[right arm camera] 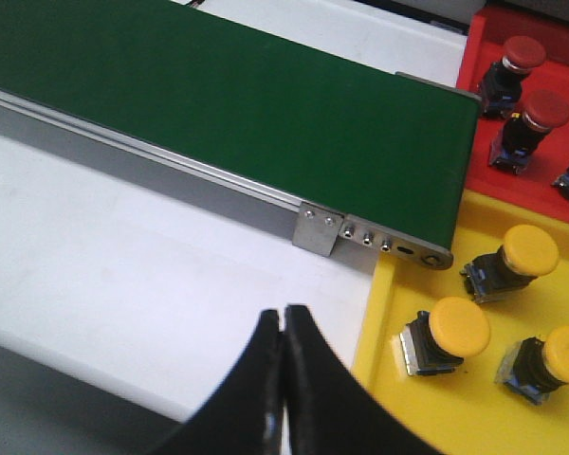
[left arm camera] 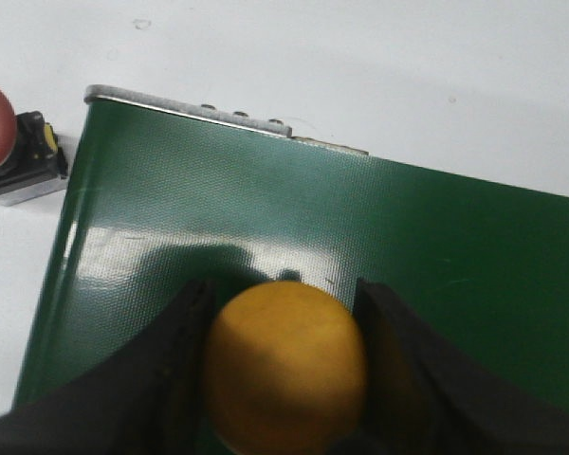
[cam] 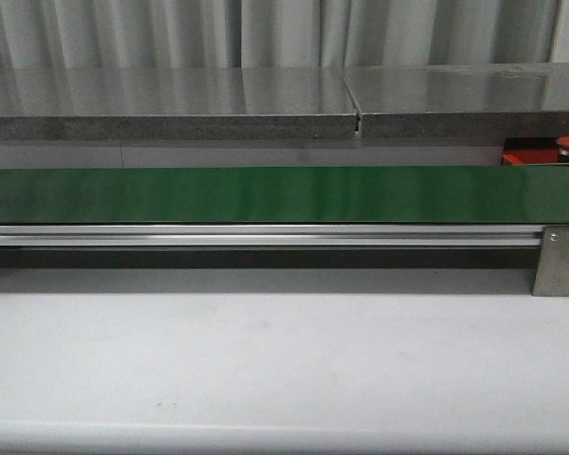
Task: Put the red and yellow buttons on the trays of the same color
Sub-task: 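Carry the yellow button with the left gripper onto the belt, then open the left gripper to release the yellow button on the belt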
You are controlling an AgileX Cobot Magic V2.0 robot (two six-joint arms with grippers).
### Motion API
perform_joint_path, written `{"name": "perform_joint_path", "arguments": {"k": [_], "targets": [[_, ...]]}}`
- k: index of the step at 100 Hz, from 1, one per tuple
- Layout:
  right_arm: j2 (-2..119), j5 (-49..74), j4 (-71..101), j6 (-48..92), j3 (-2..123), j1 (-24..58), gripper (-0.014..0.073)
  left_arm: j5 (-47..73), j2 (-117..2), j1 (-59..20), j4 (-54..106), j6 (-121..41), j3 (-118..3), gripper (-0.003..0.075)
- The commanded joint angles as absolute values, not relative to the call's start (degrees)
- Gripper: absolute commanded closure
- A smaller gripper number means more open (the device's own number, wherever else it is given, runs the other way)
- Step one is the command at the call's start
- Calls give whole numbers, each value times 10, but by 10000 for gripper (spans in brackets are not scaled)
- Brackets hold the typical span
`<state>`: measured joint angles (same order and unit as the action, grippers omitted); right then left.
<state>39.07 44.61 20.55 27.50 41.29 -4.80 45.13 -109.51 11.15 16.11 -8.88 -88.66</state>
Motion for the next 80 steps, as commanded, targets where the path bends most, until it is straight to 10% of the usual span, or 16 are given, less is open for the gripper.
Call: {"name": "perform_joint_path", "arguments": {"k": [1, 23, 80], "targets": [[388, 415, 218, 276, 428, -47, 712, 422, -1060, 110, 171, -104, -898, 489], [388, 415, 218, 276, 428, -47, 712, 423, -1058, 110, 189, -110, -898, 10], [388, 415, 218, 276, 428, -47, 712, 408, -1042, 130, 186, -101, -981, 63]]}}
